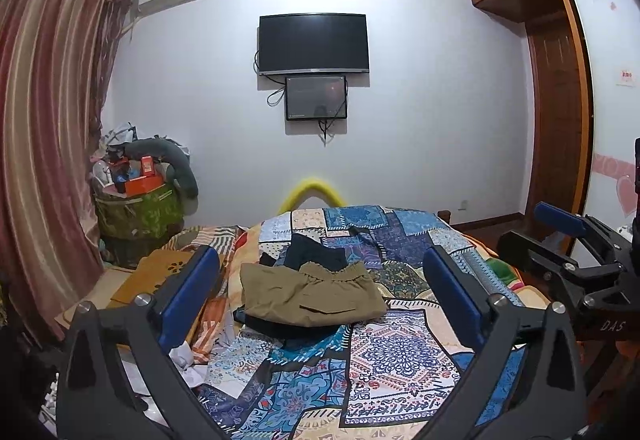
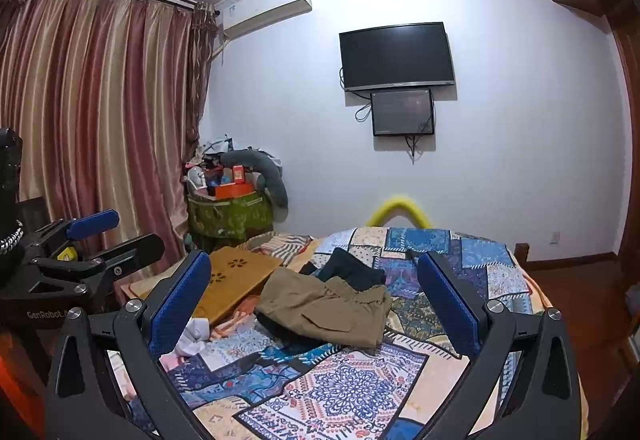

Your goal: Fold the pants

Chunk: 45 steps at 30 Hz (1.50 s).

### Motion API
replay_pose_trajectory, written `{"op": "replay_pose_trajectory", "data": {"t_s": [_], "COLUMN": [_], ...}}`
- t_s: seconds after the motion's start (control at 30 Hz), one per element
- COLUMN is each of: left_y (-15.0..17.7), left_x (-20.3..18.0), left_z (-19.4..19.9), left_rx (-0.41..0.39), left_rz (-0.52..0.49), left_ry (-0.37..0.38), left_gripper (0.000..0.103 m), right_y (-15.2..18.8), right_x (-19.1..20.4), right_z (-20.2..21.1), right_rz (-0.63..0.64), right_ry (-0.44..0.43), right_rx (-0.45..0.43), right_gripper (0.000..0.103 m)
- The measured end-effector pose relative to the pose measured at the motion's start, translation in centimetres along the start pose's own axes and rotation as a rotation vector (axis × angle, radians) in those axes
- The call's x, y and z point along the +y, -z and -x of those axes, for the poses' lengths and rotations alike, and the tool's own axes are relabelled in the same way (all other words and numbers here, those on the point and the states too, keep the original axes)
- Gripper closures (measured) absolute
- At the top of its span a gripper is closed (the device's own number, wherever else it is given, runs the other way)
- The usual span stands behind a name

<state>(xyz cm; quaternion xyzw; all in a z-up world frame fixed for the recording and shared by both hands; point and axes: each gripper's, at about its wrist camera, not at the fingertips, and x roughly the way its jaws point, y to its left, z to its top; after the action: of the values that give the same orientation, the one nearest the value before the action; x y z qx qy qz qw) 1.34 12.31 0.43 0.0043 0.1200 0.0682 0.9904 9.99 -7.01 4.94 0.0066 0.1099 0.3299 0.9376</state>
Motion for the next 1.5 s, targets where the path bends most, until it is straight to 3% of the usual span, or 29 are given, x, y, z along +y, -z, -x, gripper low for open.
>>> {"op": "replay_pose_trajectory", "data": {"t_s": [1.5], "left_y": [0.05], "left_x": [0.05], "left_z": [-0.61], "left_rx": [0.033], "left_rz": [0.038], "left_ry": [0.053], "left_gripper": [0.0], "right_y": [-0.72], "right_x": [-0.6], "right_z": [0.73], "right_rz": [-0.02], "right_ry": [0.02], "right_rx": [-0.011], "right_gripper": [0.001]}}
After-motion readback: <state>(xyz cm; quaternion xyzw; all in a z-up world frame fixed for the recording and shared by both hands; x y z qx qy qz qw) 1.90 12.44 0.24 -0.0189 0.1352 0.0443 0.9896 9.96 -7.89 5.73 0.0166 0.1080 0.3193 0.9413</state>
